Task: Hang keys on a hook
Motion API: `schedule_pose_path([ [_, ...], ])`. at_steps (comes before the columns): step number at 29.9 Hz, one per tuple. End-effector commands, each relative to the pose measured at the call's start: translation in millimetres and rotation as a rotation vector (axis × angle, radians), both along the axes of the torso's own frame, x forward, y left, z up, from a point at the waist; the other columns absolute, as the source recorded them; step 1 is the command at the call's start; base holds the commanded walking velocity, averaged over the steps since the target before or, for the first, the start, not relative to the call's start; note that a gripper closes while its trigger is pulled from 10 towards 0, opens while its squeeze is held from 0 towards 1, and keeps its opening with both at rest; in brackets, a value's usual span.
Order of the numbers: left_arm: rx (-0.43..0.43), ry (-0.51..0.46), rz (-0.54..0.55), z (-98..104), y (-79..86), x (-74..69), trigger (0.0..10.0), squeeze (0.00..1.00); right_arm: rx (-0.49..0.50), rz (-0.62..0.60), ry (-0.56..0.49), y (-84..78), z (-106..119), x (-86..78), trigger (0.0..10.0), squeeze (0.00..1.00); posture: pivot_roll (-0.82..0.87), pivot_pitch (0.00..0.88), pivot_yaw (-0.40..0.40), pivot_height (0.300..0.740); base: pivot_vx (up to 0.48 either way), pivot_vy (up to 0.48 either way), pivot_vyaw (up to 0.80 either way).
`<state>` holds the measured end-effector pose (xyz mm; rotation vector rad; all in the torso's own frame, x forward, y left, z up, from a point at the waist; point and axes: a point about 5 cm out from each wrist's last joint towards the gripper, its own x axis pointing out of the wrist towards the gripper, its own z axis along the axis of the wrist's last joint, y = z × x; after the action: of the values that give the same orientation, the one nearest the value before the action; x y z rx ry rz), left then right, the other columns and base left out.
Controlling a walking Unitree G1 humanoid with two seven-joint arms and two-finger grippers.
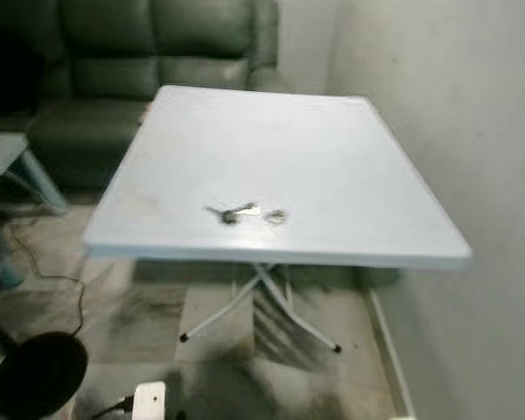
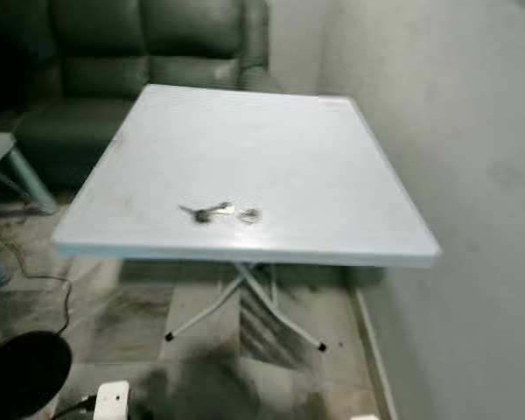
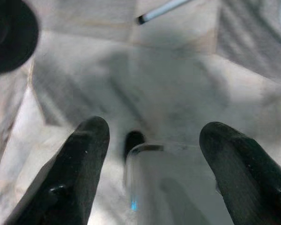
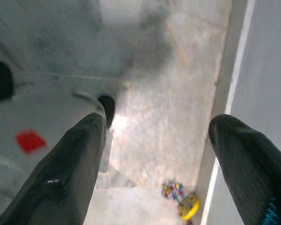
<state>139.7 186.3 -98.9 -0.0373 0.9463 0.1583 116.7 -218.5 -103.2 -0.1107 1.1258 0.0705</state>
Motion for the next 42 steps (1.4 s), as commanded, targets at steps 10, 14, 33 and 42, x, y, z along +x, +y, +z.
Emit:
schedule_pose_path([
  [10,0.002,0.0,-0.002,0.6,2.2,1.2,10.0,0.0,0.027,0.02,-0.012,22.0,-2.4,5.2,10.0,0.0,-0.04,0.0,-0.055,0.74,0.0,0.48,0.0],
  [14,0.002,-0.001,-0.001,0.8,2.6,1.7,10.0,0.0,0.032,0.026,-0.017,29.2,-2.4,8.7,10.0,0.0,-0.04,0.0,-0.056,0.74,0.0,0.48,0.0],
  [33,0.025,-0.229,-0.008,20.8,9.4,32.4,10.0,0.0,0.051,0.04,-0.181,4.9,15.1,37.8,10.0,0.0,-0.05,0.0,-0.052,0.74,0.0,0.126,0.0],
  [42,0.062,-0.562,-0.008,58.9,18.0,69.4,10.0,0.0,0.184,0.14,-0.572,23.9,66.5,118.8,10.0,0.0,-0.04,0.0,-0.056,0.74,0.0,0.0,0.0],
])
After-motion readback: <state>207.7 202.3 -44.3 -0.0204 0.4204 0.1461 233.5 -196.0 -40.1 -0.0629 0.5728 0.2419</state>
